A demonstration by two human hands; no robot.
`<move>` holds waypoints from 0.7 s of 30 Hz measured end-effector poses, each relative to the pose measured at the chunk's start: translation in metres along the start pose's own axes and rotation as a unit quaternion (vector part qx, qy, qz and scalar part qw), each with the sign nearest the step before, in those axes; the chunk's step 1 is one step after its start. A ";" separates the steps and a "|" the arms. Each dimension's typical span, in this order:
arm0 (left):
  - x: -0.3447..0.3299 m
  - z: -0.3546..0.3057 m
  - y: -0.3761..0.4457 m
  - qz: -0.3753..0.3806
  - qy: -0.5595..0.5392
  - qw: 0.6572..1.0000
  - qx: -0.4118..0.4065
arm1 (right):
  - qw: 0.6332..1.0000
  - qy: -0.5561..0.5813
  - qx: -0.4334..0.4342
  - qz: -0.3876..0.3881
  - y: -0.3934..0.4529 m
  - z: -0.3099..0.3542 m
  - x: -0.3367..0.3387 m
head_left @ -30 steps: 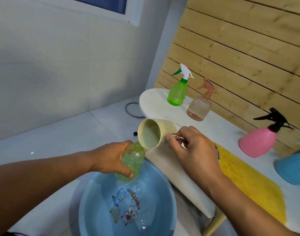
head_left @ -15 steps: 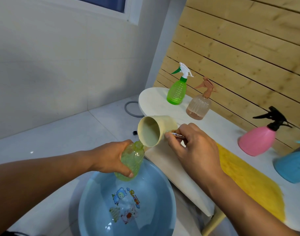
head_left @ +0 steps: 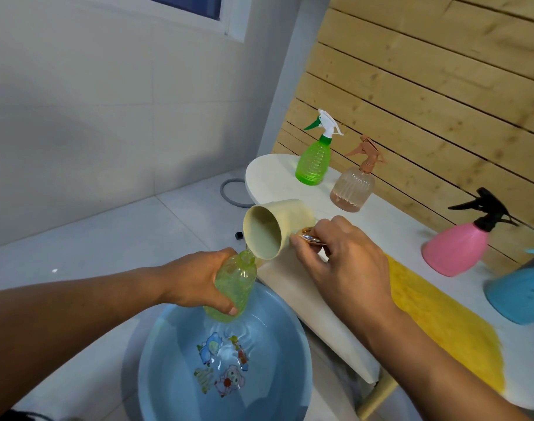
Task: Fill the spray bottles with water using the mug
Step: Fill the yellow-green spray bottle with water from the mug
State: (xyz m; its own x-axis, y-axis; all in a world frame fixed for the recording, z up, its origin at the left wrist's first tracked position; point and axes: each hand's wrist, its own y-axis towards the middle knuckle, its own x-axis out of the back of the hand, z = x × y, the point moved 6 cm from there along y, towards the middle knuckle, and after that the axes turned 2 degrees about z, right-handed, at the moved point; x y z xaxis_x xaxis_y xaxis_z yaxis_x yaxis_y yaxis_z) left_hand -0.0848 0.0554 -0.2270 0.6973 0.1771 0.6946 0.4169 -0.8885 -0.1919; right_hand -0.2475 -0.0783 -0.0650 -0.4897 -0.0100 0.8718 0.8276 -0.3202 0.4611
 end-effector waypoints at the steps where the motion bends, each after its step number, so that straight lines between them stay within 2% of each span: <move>1: 0.000 0.000 0.000 0.000 0.000 1.000 0.000 | 1.000 -0.004 0.002 -0.003 0.000 0.000 0.000; 21: 0.001 0.000 0.002 0.001 -0.006 1.000 -0.003 | 0.982 -0.109 0.118 -0.097 -0.008 0.014 0.005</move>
State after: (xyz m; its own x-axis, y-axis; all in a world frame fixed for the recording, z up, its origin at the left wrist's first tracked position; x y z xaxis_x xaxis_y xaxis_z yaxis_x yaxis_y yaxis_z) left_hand -0.0833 0.0544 -0.2271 0.7054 0.1798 0.6856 0.4120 -0.8911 -0.1902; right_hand -0.2524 -0.0630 -0.0623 -0.5948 0.2405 0.7670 0.7782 -0.0667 0.6244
